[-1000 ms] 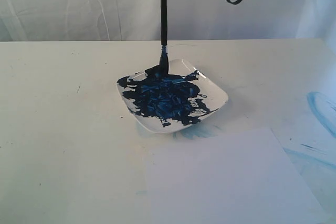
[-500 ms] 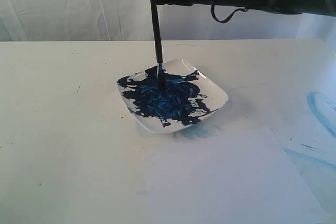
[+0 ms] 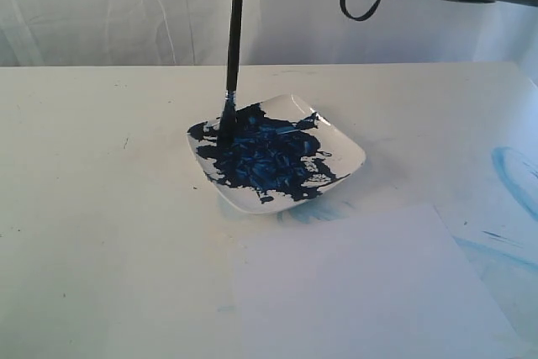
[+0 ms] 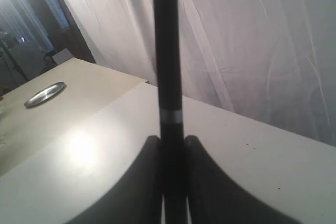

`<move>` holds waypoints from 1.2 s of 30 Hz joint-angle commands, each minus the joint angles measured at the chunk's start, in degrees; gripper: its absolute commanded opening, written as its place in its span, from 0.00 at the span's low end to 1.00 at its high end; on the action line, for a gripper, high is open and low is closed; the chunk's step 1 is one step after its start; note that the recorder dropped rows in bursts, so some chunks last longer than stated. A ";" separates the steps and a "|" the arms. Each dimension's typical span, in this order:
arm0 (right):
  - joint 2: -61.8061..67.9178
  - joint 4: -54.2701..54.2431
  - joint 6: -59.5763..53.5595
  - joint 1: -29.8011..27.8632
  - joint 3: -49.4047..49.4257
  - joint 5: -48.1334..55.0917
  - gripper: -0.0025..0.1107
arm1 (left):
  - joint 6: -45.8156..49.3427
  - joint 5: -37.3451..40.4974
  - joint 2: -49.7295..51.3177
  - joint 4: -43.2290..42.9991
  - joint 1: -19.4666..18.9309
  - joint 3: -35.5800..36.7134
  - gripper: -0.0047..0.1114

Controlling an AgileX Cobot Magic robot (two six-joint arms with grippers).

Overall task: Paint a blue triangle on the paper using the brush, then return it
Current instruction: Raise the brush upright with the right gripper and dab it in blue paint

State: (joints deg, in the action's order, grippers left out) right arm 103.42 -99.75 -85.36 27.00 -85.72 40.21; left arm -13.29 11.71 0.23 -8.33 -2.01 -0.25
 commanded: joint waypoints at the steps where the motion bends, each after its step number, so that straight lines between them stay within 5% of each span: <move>1: -1.14 -0.20 2.36 -0.03 -0.42 1.78 0.02 | -0.41 -0.11 -0.23 0.04 -0.26 0.25 0.04; 14: -1.28 -0.20 8.56 -0.16 -0.42 2.97 0.02 | -0.41 -0.11 -0.23 0.04 -0.26 0.25 0.04; 23: -1.53 0.07 17.52 0.97 -0.52 -6.40 0.02 | -0.41 -0.11 -0.23 0.04 -0.26 0.25 0.04; 36: -3.67 43.08 55.87 4.22 -1.82 -28.37 0.02 | -0.41 -0.11 -0.23 0.04 -0.26 0.25 0.04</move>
State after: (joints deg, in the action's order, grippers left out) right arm 101.46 -68.26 -40.66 29.85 -86.80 17.39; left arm -13.29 11.71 0.23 -8.33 -2.01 -0.25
